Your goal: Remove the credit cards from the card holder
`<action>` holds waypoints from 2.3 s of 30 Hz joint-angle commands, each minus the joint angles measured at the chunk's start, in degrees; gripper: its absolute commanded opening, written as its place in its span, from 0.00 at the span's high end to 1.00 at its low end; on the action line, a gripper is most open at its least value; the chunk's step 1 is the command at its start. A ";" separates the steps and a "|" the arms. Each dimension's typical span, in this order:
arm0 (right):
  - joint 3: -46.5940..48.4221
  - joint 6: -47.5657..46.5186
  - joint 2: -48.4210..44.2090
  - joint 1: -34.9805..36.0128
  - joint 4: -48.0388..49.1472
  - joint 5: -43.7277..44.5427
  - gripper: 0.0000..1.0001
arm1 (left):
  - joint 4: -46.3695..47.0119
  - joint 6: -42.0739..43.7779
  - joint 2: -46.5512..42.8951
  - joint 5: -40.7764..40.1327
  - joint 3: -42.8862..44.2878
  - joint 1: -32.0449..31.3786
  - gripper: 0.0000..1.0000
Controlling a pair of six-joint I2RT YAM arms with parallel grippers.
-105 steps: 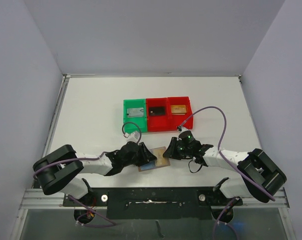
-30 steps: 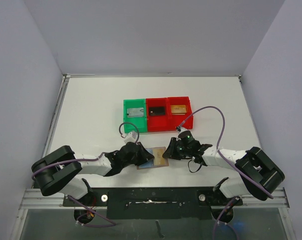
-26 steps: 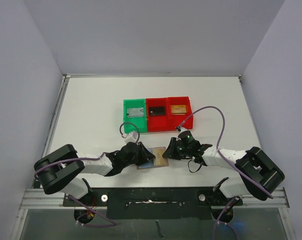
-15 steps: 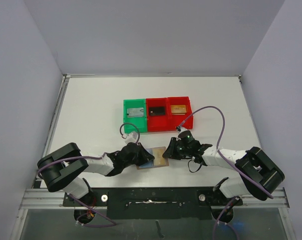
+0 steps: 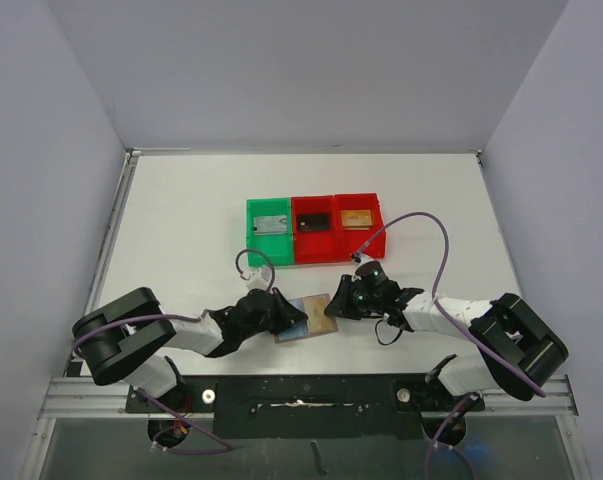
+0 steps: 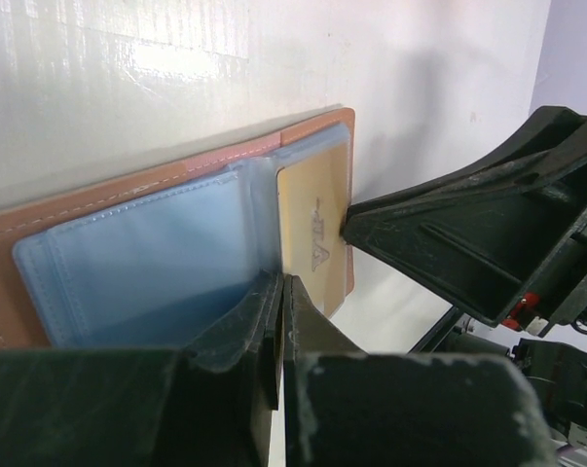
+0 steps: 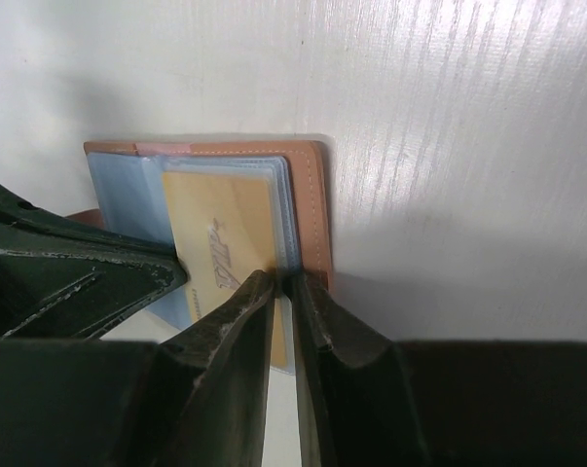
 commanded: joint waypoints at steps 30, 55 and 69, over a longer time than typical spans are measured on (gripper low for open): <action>0.10 -0.70 1.23 0.32 -2.24 0.72 0.84 | 3.41 -0.62 0.48 -1.34 1.54 0.13 0.74; 0.27 -1.25 1.67 0.14 -2.91 0.92 0.84 | 5.51 -3.06 -4.20 -2.73 -4.02 0.22 1.00; 0.62 -1.06 1.91 0.21 -2.72 0.52 0.83 | 12.43 -3.81 3.85 1.04 -1.67 0.18 0.78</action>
